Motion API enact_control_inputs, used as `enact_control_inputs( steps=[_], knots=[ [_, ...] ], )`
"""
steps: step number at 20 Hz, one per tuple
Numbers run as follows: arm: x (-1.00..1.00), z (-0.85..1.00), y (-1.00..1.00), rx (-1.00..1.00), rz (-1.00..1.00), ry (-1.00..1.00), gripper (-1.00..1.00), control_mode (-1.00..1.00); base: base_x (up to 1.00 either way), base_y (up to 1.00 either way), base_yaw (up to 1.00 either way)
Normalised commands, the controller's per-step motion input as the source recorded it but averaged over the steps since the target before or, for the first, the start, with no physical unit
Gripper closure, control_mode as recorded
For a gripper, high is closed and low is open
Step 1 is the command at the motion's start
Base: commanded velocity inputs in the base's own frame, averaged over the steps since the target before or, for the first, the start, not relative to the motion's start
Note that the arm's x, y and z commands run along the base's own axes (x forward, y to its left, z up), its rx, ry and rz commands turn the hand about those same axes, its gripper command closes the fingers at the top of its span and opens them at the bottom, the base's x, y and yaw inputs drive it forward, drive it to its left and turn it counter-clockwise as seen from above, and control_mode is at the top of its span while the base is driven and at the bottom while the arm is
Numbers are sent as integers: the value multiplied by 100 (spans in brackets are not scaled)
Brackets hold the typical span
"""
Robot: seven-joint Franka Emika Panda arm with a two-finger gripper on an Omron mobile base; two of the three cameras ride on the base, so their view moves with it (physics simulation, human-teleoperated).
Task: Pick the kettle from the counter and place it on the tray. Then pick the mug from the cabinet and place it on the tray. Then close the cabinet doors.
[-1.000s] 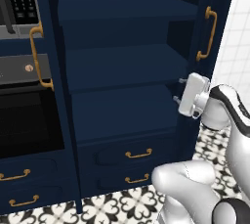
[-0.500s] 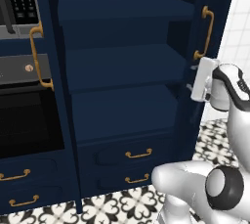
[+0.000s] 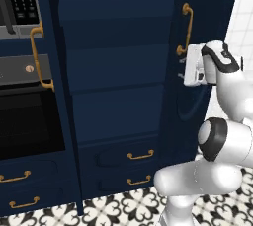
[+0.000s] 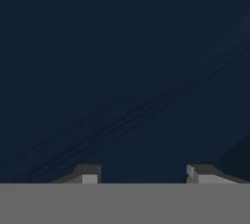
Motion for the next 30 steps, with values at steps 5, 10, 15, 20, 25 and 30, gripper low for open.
enact_control_inputs(
  steps=[5,10,15,20,25,30],
  knots=[
    [100,-54,29,12,0,10,-100,-100,0,0,0],
    [100,-64,22,11,0,2,-100,-100,0,0,0],
    [100,-62,16,12,0,0,-100,-100,0,0,0],
    [100,-45,5,9,0,0,-100,-100,0,0,0],
    [61,-13,-5,3,0,2,-100,-100,0,0,0],
    [-98,17,0,-2,-7,-4,-100,-100,0,0,0]
  ],
)
